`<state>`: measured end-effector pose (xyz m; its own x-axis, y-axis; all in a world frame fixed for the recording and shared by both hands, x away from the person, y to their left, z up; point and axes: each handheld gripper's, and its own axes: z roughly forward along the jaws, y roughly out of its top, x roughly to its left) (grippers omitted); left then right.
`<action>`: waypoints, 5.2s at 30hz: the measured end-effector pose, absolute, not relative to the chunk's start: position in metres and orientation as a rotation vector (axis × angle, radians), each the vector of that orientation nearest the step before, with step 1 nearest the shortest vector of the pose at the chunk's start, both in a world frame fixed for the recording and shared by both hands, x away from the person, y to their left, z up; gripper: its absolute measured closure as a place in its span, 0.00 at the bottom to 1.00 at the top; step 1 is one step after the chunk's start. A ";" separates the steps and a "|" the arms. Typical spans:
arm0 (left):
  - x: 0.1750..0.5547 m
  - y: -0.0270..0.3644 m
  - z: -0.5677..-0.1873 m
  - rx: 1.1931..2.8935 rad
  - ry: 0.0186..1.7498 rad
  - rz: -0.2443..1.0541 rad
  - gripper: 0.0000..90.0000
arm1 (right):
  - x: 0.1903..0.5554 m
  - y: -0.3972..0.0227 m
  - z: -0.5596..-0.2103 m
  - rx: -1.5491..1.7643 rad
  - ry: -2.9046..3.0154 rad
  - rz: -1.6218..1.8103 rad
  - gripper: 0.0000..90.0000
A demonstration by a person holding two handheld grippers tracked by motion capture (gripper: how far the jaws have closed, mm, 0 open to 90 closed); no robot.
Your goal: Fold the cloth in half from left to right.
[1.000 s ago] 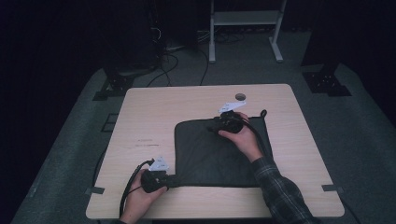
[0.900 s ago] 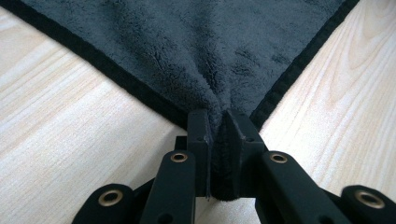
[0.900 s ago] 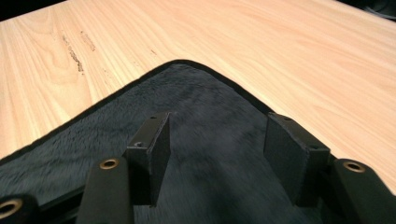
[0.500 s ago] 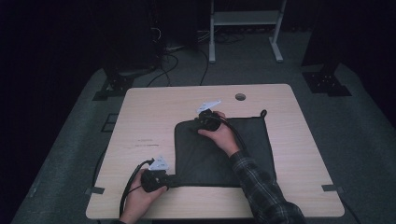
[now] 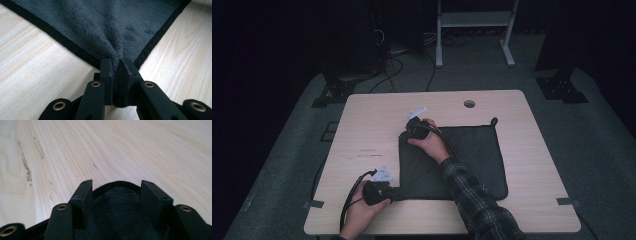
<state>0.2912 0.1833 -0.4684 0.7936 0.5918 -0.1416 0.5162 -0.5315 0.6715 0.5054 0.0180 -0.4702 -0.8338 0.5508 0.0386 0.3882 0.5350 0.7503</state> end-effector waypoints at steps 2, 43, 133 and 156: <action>0.291 0.183 -0.468 2.246 0.814 0.132 0.89 | 0.506 0.022 -0.474 0.795 2.582 1.160 0.49; 0.304 0.144 -0.424 2.048 0.584 0.132 0.90 | 0.495 -0.049 -0.415 0.841 2.470 1.301 0.98; 0.356 0.021 -0.459 2.138 0.492 0.035 0.41 | 0.442 -0.293 -0.447 1.272 2.191 1.139 0.47; 0.327 0.025 -0.477 2.294 0.419 0.113 0.42 | 0.357 -0.309 -0.459 1.222 2.310 1.099 0.38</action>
